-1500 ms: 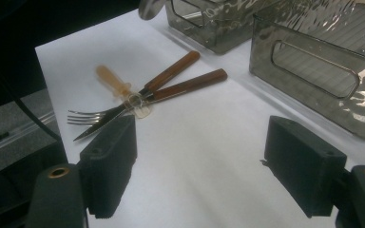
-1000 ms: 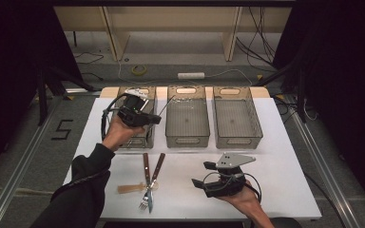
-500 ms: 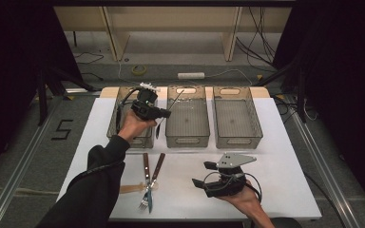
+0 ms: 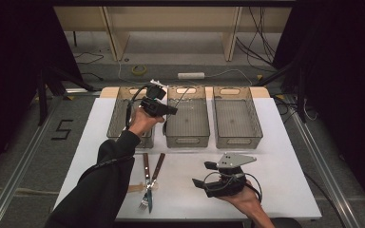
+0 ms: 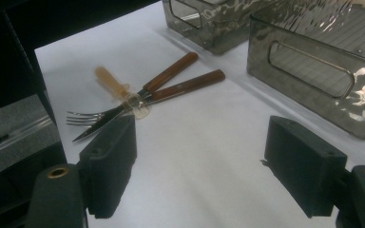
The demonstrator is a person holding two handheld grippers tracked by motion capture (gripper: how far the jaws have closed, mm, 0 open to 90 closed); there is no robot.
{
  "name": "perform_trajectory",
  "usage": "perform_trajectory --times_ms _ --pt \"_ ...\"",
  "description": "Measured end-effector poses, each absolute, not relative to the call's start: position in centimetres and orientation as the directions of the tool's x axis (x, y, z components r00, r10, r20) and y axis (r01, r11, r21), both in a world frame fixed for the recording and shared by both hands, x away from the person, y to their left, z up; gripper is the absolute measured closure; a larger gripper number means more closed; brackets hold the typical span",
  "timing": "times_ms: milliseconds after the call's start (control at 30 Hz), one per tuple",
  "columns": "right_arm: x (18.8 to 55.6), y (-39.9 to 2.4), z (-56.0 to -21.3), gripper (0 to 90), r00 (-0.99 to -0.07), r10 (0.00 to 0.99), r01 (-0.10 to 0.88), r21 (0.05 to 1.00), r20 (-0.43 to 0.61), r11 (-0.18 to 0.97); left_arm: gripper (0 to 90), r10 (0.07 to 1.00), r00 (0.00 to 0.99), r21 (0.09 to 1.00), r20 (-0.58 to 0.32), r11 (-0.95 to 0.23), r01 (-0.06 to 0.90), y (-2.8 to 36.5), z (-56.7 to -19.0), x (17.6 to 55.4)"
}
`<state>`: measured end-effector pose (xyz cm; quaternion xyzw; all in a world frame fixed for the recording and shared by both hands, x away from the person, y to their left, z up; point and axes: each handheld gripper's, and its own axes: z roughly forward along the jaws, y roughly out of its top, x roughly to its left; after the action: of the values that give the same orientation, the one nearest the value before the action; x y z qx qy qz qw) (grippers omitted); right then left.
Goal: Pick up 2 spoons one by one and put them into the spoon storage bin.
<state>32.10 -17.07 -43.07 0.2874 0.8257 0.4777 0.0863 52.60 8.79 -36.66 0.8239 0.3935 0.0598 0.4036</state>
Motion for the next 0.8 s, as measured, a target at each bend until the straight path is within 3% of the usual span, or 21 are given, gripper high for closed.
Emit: perform_trajectory --times_ms 800 --pt "32.0 -17.0 -43.1 27.2 -0.823 0.553 0.392 0.835 0.131 0.385 84.5 0.718 0.660 0.708 -0.221 -0.347 0.614 6.9 -38.1 54.3"
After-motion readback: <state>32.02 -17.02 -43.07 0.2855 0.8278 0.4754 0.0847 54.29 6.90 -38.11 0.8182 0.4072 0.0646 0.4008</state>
